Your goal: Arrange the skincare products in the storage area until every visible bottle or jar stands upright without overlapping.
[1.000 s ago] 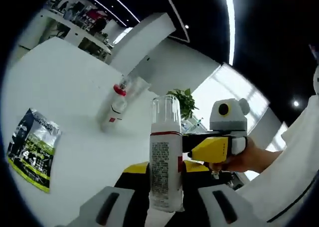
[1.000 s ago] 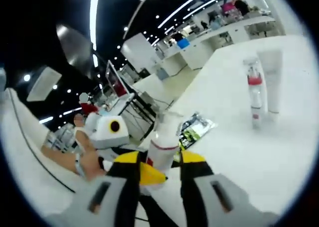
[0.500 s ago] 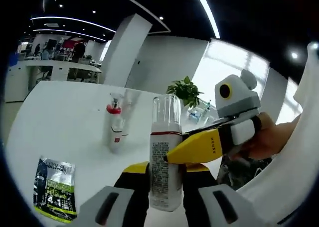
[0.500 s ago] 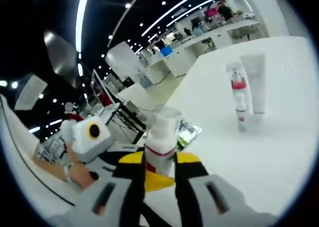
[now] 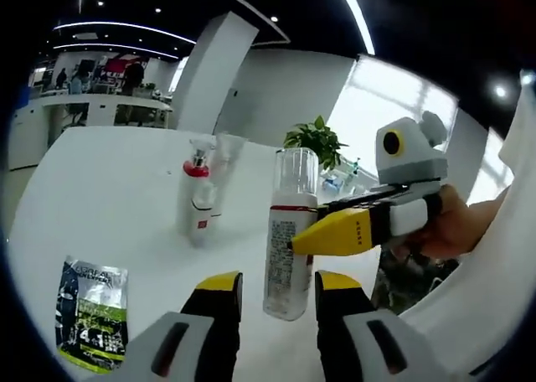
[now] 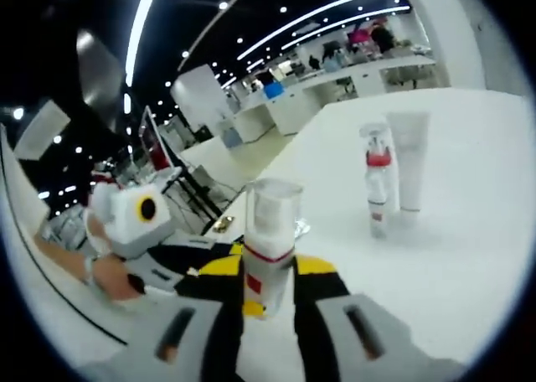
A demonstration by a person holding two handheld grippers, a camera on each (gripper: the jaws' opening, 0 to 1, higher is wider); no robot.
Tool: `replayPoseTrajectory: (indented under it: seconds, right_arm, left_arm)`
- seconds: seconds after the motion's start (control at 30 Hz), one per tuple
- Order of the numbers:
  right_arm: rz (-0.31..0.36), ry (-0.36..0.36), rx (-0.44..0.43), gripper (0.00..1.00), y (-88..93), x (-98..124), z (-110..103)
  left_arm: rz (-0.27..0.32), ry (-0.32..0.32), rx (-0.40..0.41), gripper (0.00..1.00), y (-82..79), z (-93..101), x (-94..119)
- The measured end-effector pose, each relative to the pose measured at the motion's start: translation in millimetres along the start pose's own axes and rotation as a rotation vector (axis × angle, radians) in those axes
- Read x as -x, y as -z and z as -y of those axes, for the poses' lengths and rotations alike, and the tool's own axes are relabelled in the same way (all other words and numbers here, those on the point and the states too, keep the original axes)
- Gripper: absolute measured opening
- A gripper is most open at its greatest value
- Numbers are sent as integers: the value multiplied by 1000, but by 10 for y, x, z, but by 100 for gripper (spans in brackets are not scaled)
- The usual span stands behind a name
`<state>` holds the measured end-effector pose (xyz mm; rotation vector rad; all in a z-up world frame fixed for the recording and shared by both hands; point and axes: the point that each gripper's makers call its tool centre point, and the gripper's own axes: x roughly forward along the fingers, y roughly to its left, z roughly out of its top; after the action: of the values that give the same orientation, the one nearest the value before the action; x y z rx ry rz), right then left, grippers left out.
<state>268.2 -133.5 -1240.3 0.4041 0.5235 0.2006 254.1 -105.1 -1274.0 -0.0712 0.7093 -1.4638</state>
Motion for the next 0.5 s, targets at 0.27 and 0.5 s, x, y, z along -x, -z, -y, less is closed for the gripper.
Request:
replayPoseTrajectory:
  seconds: [0.27,0.5]
  right_arm:
    - [26,118,102,19,-102,-83,485]
    - [19,179,127,19,-81,-174,873]
  left_arm:
    - [-23,-35,62,34,77,-204,-2]
    - [-7,-71,121,34,57,-340,27]
